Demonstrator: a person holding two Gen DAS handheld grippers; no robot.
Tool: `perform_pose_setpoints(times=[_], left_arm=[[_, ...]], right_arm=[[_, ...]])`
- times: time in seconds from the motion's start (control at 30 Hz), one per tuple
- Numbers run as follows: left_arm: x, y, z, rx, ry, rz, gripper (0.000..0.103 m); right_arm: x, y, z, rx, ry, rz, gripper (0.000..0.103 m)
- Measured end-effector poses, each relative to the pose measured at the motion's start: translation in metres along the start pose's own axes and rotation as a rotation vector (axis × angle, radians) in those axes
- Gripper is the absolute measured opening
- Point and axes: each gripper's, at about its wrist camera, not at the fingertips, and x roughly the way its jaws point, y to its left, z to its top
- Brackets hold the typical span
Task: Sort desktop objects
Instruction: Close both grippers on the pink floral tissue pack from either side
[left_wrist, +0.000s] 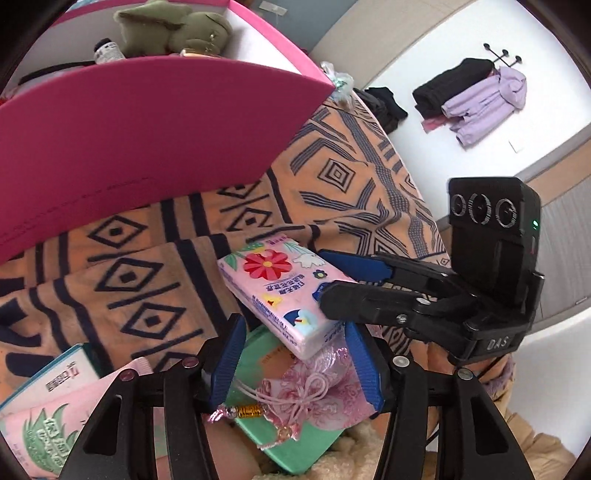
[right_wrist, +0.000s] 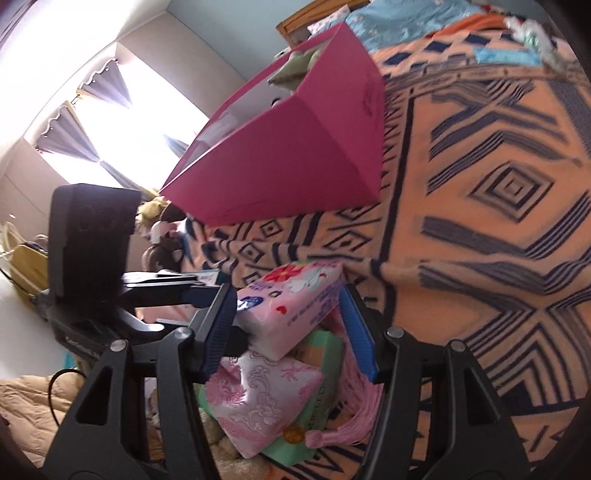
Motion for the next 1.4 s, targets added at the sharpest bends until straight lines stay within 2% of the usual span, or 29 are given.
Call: perform_pose_setpoints(times=[0.17,0.4,0.57,0.73,0.9,1.0,1.4], left_arm=[[-0.002,-0.01,-0.002,0.057,-0.023,0.018,0.055],[-0.023,-0.03,-0.017,0.188,-0.087,0.071,0.055],[-0.041,-0.048,-0.043,0.283,-0.127,0.086,0.055],[-0.05,-0.063,-0.067,0.363,-0.137,0.082,0.055],[-0.042,-0.054,-0.08,0.337,-0.105,0.06,0.055],[-0.045,-0.044,-0.082,0.301,-0.112,0.048,0.055],[-0.062,-0.036,-0.077,0.23,-0.174,-0.012,0.055]], right_arm=[[0.006,-0.007,-0.002,0.044,0.016,0.076,0.06],[-0.006,0.006,-0.007,0.012,-0.01,0.098,0.06],[-0.02,0.027,-0.021,-0.058,-0.027,0.087,0.06],[-0.038,0.056,-0.042,-0.148,-0.055,0.039,0.06],[-0.037,0.067,-0.062,-0.176,-0.037,-0.012,0.06],[-0.034,0.067,-0.069,-0.17,-0.03,-0.029,0.059],[-0.042,0.066,-0.062,-0.156,-0.075,-0.036,0.059]])
